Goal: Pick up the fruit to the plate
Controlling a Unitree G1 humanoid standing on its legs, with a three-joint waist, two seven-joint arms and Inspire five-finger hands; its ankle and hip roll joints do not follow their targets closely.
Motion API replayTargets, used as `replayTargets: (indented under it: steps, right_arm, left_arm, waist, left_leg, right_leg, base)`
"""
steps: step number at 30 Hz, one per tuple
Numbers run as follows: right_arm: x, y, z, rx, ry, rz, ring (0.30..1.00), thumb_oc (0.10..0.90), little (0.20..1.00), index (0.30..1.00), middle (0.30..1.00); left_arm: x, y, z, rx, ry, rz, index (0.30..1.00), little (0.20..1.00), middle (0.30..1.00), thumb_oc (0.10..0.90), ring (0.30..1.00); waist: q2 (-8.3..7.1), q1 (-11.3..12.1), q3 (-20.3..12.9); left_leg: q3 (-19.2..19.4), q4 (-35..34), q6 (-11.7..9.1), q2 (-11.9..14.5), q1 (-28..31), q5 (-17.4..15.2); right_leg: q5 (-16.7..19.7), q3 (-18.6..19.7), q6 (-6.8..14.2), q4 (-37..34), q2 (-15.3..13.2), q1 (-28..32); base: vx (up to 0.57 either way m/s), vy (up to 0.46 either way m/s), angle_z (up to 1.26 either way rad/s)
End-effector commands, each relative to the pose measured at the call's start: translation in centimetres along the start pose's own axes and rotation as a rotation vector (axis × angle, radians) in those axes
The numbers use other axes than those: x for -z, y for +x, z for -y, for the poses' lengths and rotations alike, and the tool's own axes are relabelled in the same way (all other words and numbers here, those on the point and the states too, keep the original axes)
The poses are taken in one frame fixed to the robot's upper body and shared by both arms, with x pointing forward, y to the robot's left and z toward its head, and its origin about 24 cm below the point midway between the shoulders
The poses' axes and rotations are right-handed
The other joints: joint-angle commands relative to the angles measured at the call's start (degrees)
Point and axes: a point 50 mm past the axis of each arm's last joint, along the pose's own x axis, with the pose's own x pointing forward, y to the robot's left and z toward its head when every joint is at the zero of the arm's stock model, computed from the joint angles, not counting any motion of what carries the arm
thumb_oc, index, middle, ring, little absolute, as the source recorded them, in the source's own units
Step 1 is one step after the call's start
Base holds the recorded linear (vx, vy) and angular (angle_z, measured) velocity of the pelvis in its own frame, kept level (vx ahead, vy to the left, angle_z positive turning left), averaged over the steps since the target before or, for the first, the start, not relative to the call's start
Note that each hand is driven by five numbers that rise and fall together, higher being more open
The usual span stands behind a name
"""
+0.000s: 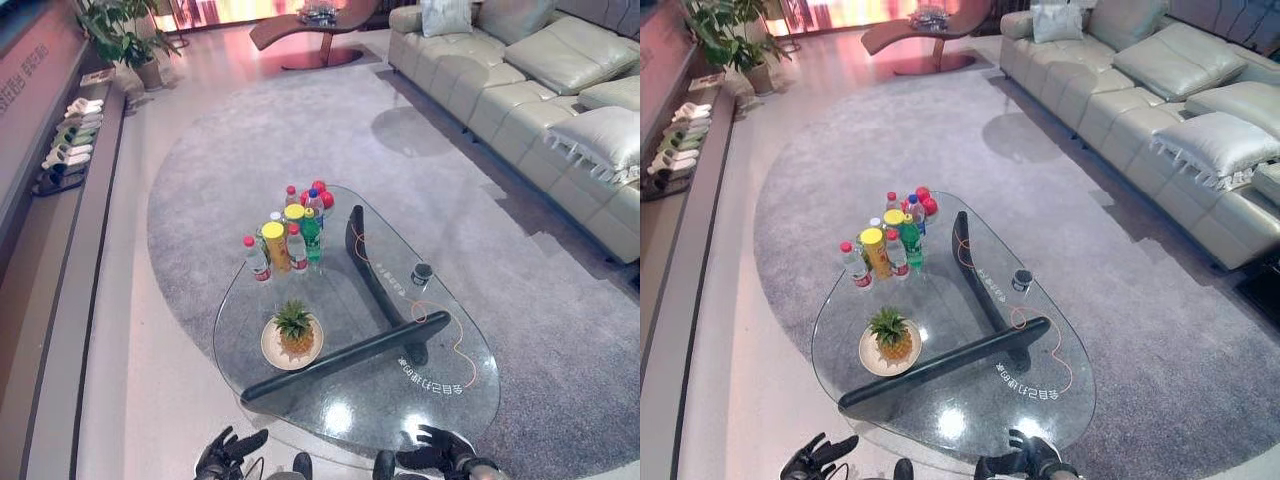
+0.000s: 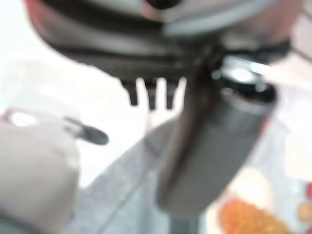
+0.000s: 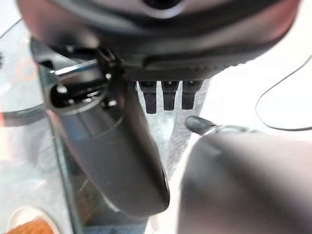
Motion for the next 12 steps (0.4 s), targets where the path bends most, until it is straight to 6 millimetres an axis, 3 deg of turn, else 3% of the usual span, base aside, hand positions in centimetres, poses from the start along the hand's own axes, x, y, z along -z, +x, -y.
replayTargets:
  steps: [1,12]
  right_arm:
    - [-1.7,0.4,-0.1,-0.007,0.027,0.054,0.900,0.800,0.900,0.900,0.900]
    - [0.8,0.3,0.3,-0.005,0.054,-0.040,0.900,0.800,0.900,0.900,0.900]
  left_arm:
    - [-1.5,0.5,1.2,0.040,0.072,0.023,0.900,0.900,0.900,0.800,0.900]
    - [-0.4,0.5,-0.3,0.033,0.050,-0.058,0.900,0.900,0.900,0.800,0.900]
  waist:
    - [-2.02,-0.1,-0.3]
    - [-2.19,-0.1,-2.3]
  left_leg:
    - [3.7,0.1,-1.5,-3.5,2.1,-4.5]
    - [4.3,0.1,-1.3,-3.1,3.6,-5.3]
  right_leg:
    - [-0.6,0.3,1.8,1.2,-1.3,2.8]
    - [-0.7,0.9,2.0,1.2,-1.6,3.9]
  base:
    - [0.05,0.026,-0.04]
    - [0.04,0.012,-0.06]
